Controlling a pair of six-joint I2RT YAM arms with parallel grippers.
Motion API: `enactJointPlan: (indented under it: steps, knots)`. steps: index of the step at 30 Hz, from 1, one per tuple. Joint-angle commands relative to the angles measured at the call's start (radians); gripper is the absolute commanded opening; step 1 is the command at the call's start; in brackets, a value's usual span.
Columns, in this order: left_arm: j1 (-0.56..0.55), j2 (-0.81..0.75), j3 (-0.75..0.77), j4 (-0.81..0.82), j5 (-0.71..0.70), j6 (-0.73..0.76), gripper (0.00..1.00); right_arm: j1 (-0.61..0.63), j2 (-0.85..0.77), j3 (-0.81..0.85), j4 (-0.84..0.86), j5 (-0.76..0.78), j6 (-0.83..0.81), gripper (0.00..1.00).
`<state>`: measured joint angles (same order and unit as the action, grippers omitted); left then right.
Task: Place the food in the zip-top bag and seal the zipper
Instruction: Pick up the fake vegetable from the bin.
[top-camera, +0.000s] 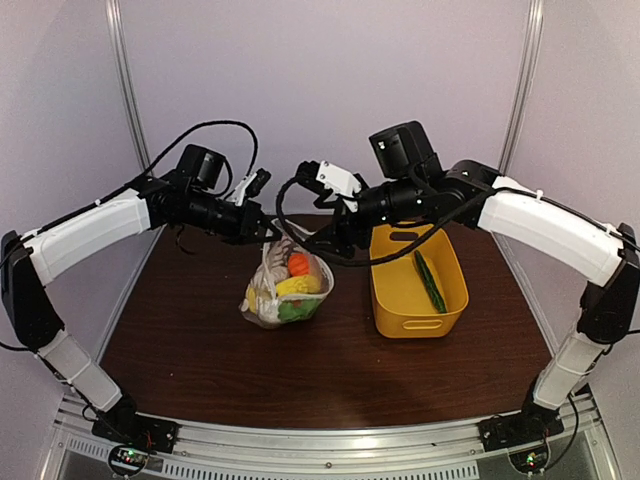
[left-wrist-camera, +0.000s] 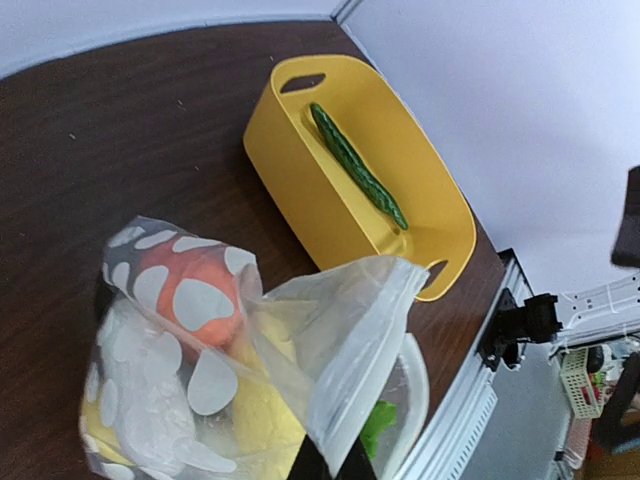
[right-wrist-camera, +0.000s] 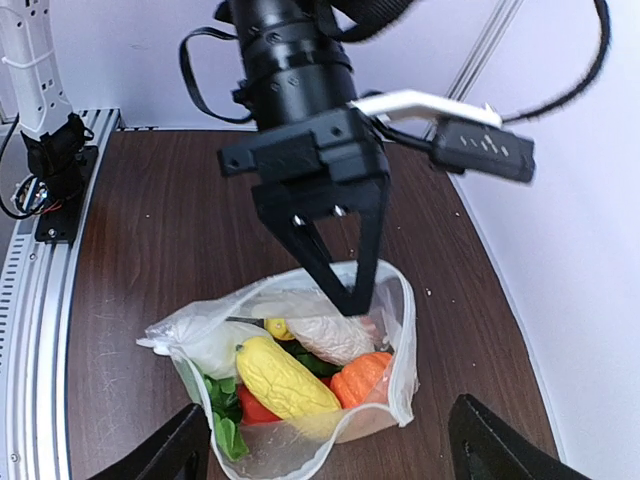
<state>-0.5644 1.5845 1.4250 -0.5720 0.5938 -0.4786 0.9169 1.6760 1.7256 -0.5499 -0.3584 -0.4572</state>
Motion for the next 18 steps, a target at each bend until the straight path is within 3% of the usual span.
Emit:
enactJointPlan:
  steps: [1,3,6,8,10,12,14,16,18]
  knots:
    - [0.018,0.005,0.028,0.014,-0.261,0.119,0.0,-0.091,-0.044,-0.045,-0.054,-0.037,0.038,0.83]
    - [-0.056,0.037,0.123,-0.059,-0.13,0.128,0.0,-0.129,-0.067,-0.078,-0.04,-0.026,0.047,0.83]
    - [-0.178,0.0,0.09,-0.01,-0.508,0.157,0.0,-0.185,-0.104,-0.122,-0.028,-0.023,0.048,0.83]
    - [-0.103,0.034,0.019,0.041,-0.578,0.192,0.0,-0.226,-0.113,-0.137,-0.029,-0.022,0.06,0.85]
    - [-0.058,0.071,0.068,-0.019,-0.439,0.189,0.0,-0.273,-0.124,-0.169,-0.011,-0.005,0.084,0.97]
    - [-0.104,0.007,0.075,0.024,-0.308,0.197,0.0,-0.315,-0.141,-0.205,0.01,0.025,0.097,1.0]
    - [-0.148,-0.071,0.03,0.114,-0.472,0.219,0.0,-0.347,-0.149,-0.225,0.002,0.074,0.095,1.0]
    - [-0.109,-0.05,0.014,0.133,-0.628,0.283,0.0,-0.374,-0.134,-0.228,-0.031,0.137,0.082,1.0]
    - [-0.051,0.006,0.067,0.098,-0.554,0.225,0.0,-0.395,-0.097,-0.212,-0.086,0.164,0.081,1.0]
